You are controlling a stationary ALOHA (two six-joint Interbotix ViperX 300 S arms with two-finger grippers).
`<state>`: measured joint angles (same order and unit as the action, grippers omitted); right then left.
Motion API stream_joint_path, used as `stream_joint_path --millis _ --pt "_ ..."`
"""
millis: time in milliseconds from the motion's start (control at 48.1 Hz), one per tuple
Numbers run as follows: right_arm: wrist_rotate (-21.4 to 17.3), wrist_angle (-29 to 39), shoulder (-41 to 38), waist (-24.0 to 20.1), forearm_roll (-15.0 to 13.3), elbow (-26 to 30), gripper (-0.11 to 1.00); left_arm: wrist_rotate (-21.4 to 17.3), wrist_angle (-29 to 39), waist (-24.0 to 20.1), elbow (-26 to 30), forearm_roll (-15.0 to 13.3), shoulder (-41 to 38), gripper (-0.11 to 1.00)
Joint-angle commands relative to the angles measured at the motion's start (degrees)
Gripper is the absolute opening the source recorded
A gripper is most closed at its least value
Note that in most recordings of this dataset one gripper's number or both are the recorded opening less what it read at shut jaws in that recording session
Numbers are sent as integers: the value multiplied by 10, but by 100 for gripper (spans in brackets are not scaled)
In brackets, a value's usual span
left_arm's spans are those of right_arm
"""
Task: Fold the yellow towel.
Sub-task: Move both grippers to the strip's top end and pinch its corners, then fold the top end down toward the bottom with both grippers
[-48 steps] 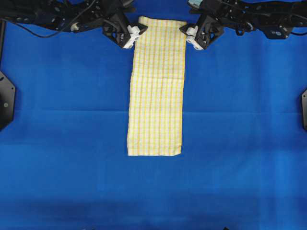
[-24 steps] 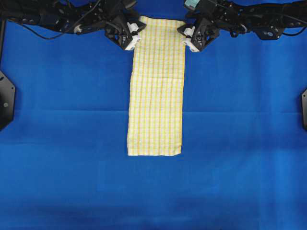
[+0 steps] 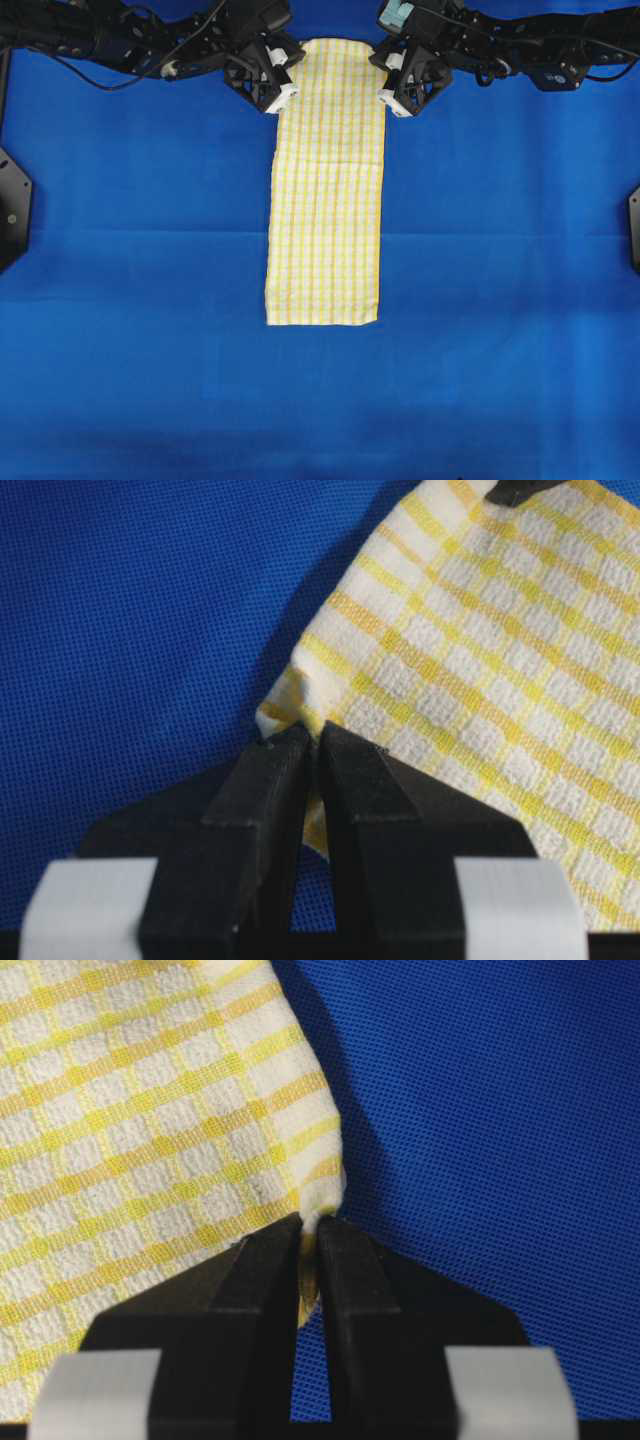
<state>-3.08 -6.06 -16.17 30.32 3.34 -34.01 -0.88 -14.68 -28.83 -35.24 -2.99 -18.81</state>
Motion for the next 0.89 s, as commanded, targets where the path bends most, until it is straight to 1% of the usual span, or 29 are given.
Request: stream_joint_path --millis 0,250,395,603,874 --pt "0 -3 5 8 -1 12 5 -1 -3 -7 10 -1 11 3" --pt "2 -1 5 30 -3 34 5 -26 7 -24 25 0 20 3" --pt "2 0 5 32 -4 42 5 -29 20 -26 34 -1 20 3" --pt "-4 1 11 30 -4 36 5 -30 24 -26 31 0 38 3" --pt "-5 2 63 17 -2 9 5 -30 49 -15 17 0 91 3"
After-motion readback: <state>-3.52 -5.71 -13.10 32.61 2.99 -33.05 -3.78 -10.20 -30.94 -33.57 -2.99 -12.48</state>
